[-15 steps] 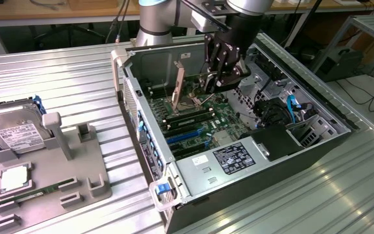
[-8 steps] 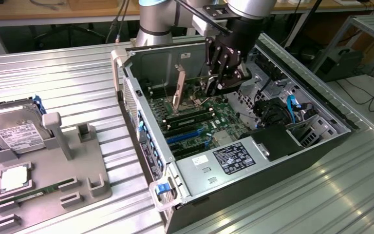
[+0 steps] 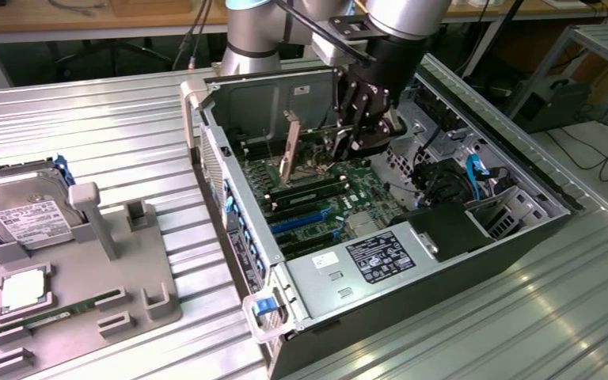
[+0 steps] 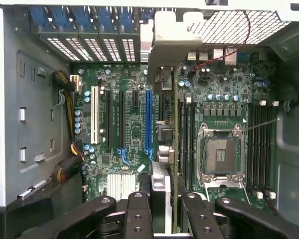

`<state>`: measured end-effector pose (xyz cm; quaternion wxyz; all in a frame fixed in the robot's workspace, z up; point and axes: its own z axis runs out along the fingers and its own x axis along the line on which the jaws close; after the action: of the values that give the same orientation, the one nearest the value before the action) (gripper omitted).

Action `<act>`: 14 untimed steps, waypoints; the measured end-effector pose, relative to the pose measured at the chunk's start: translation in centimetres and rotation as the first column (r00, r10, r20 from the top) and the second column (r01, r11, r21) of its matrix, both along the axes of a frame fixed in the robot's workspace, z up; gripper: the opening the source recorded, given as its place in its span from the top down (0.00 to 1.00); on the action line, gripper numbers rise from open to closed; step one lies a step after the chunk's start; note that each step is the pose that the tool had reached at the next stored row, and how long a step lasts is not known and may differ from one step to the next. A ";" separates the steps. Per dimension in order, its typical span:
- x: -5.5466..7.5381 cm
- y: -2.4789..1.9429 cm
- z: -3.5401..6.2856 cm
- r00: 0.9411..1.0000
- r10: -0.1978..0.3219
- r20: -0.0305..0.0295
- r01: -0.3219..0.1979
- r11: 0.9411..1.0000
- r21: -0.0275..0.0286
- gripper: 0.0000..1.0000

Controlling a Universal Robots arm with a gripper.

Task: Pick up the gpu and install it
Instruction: 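Insert the gpu into the slot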

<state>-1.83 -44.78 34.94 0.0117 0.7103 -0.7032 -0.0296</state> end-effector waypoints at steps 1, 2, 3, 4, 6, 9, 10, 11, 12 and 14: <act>0.0 0.00 -0.07 1.000 0.000 -0.003 0.000 1.000 -0.001 0.72; -0.2 0.00 -0.31 1.000 0.000 -0.008 0.000 1.000 -0.003 0.72; -1.1 0.02 -0.78 1.000 0.000 -0.006 0.000 1.000 -0.004 0.72; -1.7 0.32 -1.88 1.000 0.000 0.003 0.000 1.000 -0.005 0.72; -3.0 0.45 -3.65 1.000 0.000 0.017 0.000 1.000 -0.005 0.72; -3.7 -0.43 -5.00 1.000 0.000 0.018 0.000 1.000 -0.005 0.72; -3.7 -0.42 -5.56 1.000 0.000 0.018 0.000 1.000 -0.005 0.72; -3.9 -0.40 -5.91 1.000 0.000 0.018 0.000 1.000 -0.005 0.72; -4.0 -0.40 -5.96 1.000 0.000 0.019 0.000 1.000 -0.005 0.72; -4.1 -0.49 -6.17 1.000 0.000 0.018 0.000 1.000 -0.005 0.72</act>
<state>-5.97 -45.27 28.78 0.0071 0.7106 -0.7032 -0.0212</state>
